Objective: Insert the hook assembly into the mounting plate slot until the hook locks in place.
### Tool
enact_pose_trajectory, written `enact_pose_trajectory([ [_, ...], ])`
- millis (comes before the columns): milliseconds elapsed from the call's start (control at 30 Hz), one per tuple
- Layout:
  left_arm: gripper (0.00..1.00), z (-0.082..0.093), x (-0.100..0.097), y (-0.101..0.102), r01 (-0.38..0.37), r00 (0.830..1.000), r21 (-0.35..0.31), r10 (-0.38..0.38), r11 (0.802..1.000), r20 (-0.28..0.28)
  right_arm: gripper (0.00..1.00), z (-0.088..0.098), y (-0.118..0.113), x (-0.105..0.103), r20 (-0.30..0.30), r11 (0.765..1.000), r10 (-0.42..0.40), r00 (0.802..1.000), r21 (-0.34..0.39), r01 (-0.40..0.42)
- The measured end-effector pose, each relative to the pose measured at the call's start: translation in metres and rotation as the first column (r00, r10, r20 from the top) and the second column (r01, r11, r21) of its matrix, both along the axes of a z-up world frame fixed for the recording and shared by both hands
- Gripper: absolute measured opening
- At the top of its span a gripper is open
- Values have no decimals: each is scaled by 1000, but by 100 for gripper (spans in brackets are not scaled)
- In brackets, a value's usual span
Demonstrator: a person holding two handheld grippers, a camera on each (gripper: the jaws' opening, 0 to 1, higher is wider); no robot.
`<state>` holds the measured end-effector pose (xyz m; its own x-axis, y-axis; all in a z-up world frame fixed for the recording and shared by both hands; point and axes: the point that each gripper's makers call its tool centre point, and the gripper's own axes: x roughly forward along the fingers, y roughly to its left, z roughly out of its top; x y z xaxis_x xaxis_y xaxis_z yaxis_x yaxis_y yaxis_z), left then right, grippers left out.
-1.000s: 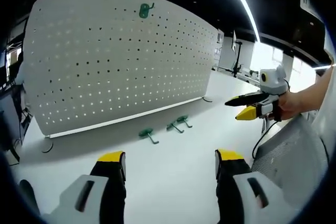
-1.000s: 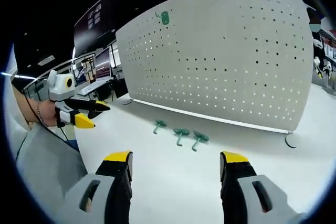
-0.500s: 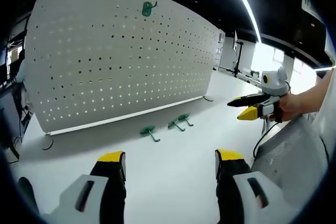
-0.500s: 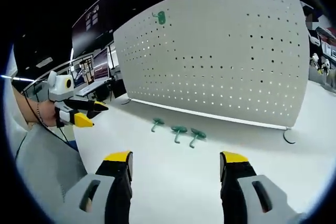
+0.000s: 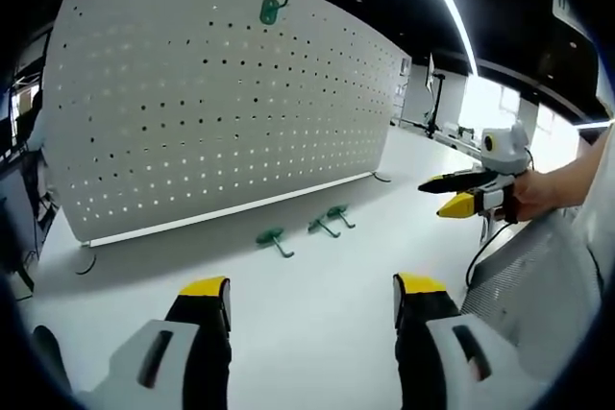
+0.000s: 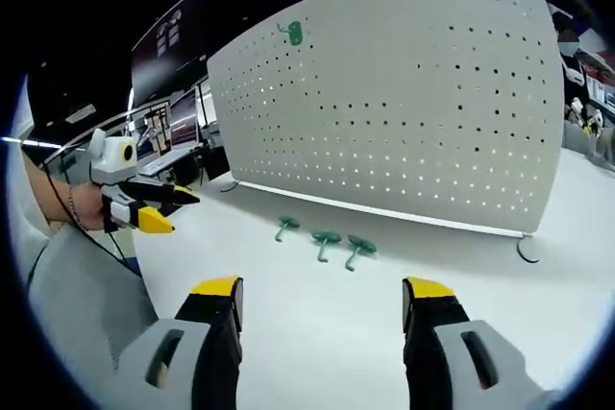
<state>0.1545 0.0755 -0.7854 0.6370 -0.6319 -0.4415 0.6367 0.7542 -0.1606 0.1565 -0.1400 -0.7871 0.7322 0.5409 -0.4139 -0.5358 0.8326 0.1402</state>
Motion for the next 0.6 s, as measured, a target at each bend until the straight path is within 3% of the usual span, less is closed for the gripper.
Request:
enact_pose_trajectory([
  [600,69,3,15,4,40,999,57,-41,998,11,64,5,2,2,24,1000,6,1000,-1,-6],
])
